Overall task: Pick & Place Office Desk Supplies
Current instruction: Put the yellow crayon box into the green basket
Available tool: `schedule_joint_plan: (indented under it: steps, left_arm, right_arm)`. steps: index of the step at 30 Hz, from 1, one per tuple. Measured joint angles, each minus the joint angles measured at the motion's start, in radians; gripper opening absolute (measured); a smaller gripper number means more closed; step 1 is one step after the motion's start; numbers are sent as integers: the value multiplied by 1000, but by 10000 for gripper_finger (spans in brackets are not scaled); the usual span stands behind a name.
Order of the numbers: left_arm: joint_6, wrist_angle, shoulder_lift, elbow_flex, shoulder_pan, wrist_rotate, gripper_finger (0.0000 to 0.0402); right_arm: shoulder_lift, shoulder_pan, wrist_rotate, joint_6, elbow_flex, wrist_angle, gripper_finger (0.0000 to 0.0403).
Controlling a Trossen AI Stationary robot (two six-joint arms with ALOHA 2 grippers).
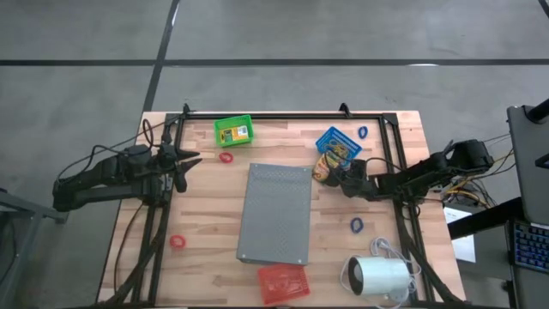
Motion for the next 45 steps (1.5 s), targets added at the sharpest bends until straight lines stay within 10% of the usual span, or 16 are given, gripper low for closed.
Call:
schedule_joint_plan:
  steps: [28,45]
  left_arm:
    - [0,0,0,0,0,0,98]
    - [0,0,0,0,0,0,98]
  right_arm:
    - [-68,2,-4,-127,41,-43,38]
    - [-166,-9,11,-321,419,-744,38]
